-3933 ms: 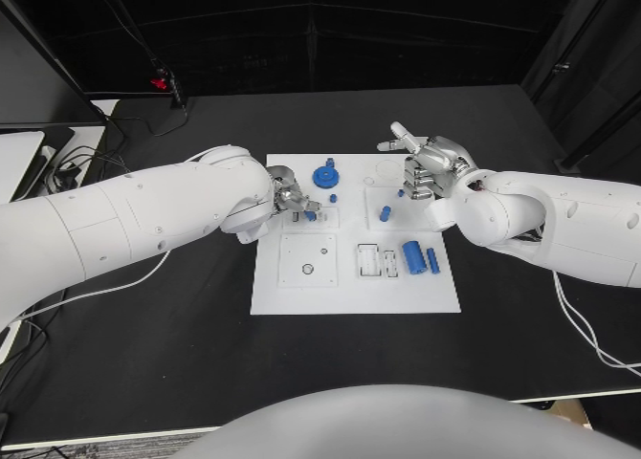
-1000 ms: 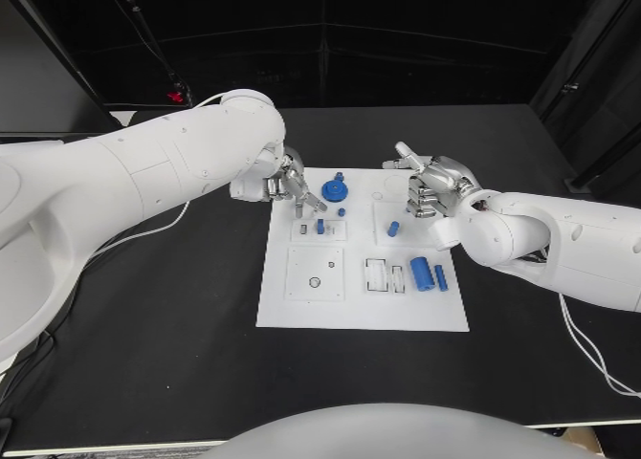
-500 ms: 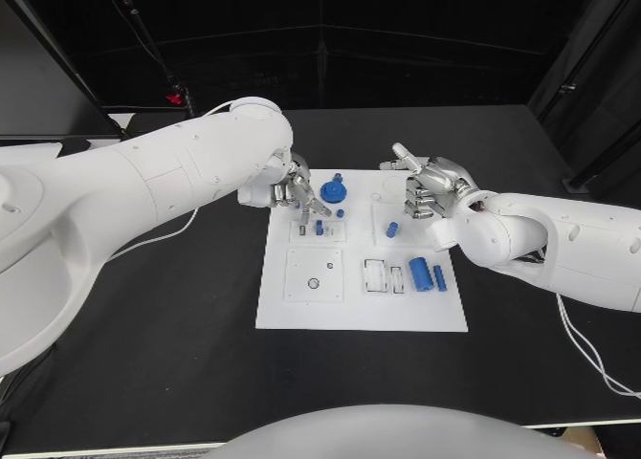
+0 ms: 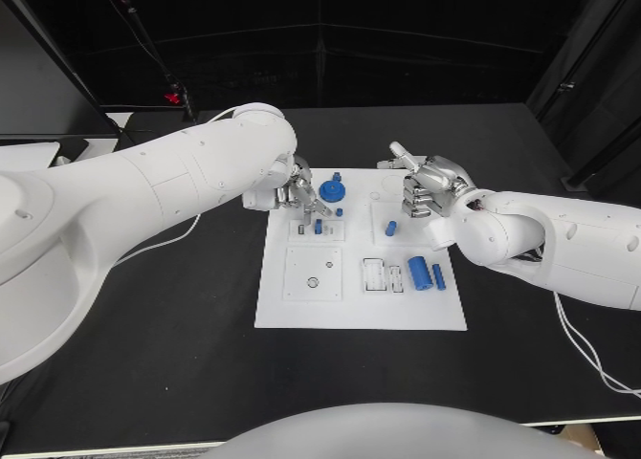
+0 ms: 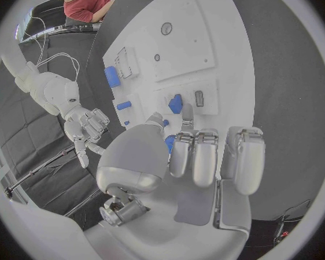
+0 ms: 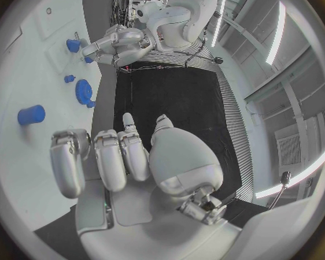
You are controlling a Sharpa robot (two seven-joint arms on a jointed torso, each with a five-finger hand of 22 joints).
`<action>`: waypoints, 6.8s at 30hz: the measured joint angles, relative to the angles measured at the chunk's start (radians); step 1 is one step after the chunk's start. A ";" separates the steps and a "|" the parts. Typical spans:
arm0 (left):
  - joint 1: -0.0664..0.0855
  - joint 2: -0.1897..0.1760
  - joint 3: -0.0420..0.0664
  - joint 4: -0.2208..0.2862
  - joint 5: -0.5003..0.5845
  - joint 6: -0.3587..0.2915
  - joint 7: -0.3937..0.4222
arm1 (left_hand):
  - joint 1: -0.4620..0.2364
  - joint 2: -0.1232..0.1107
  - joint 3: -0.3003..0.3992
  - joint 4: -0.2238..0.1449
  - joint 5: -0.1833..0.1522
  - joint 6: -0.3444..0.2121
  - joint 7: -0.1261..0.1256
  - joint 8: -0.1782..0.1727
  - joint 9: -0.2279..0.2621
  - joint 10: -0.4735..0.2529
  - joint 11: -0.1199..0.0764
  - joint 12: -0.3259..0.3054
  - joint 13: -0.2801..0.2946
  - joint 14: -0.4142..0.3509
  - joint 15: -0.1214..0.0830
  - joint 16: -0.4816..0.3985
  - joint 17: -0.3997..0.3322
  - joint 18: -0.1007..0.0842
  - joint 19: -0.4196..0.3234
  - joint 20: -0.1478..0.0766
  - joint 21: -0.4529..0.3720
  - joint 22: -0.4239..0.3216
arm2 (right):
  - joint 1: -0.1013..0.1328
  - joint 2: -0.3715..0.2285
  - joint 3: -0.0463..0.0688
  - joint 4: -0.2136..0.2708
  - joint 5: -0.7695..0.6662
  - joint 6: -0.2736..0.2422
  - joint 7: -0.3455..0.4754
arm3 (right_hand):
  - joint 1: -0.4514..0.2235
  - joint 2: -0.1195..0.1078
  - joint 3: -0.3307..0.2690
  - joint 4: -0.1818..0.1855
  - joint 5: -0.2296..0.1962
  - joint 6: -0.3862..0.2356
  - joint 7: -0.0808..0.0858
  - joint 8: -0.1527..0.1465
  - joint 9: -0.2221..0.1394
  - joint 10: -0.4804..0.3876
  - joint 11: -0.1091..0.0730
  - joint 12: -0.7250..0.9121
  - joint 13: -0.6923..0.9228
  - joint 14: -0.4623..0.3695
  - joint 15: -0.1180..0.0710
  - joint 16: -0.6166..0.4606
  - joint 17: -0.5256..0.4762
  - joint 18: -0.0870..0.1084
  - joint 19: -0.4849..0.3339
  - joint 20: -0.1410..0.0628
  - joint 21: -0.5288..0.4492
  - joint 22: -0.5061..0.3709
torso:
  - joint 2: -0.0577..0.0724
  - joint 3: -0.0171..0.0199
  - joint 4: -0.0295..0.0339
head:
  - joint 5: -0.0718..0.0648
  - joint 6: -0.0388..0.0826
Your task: Assemble the parts on the task board
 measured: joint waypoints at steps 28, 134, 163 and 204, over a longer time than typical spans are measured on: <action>-0.020 0.016 0.000 -0.014 0.008 -0.010 -0.017 | 0.092 0.004 0.032 -0.006 0.022 0.000 0.000 -0.015 -0.011 0.000 0.000 0.001 0.003 0.000 0.000 0.000 0.000 0.000 0.000 0.000 0.000 0.000 | 0.000 0.004 0.000 0.005 0.000 -0.003 0.000 | 0.000 0.000 0.000 0.000 0.000 0.000 0.000 0.000 0.000 0.000 0.000 0.000 0.000 0.000 0.000 0.000 0.000 0.000 0.000 0.000 0.000 0.000 | -0.001 0.0000 0.0002 | -0.010 -0.010; -0.035 -0.261 -0.003 0.440 0.134 -0.602 -0.035 | 0.278 -0.140 0.360 -0.011 0.293 -0.014 0.014 0.004 0.003 0.000 0.000 -0.002 0.000 0.000 -0.003 0.000 0.000 0.000 0.000 -0.007 0.000 0.000 | 0.000 -0.011 0.000 -0.018 0.000 -0.001 0.002 | 0.000 0.000 0.002 0.002 0.000 -0.003 -0.003 0.004 0.000 0.000 0.000 0.000 0.000 0.000 0.000 0.000 0.000 0.000 0.000 0.000 -0.004 0.000 | -0.003 0.0026 0.0050 | -0.002 -0.028; -0.068 -0.269 -0.003 0.457 0.077 -0.652 -0.052 | 0.262 -0.140 0.381 -0.005 0.303 -0.014 0.014 0.006 0.012 0.000 0.000 -0.002 0.000 0.000 -0.003 0.000 0.000 0.000 0.000 -0.007 0.000 0.000 | 0.000 -0.014 0.000 -0.016 0.000 0.000 0.004 | 0.000 0.000 0.003 0.003 0.000 -0.003 -0.003 0.004 -0.001 0.000 0.000 0.000 0.000 0.000 0.000 0.000 0.000 0.000 0.000 0.000 -0.004 0.000 | -0.003 0.0027 0.0047 | 0.003 -0.032; -0.070 -0.252 -0.001 0.442 0.073 -0.613 -0.055 | 0.244 -0.141 0.402 0.012 0.300 -0.013 0.014 0.007 0.012 0.000 0.000 -0.002 0.000 0.000 -0.003 0.000 0.000 0.000 0.000 -0.007 0.000 0.000 | 0.000 -0.015 0.000 -0.017 0.000 0.002 0.005 | 0.000 0.000 0.003 0.003 0.000 -0.003 -0.003 0.004 -0.001 0.000 0.000 0.000 0.000 0.000 0.000 0.000 0.001 0.000 0.000 0.000 -0.004 0.000 | -0.003 0.0029 0.0057 | 0.001 -0.040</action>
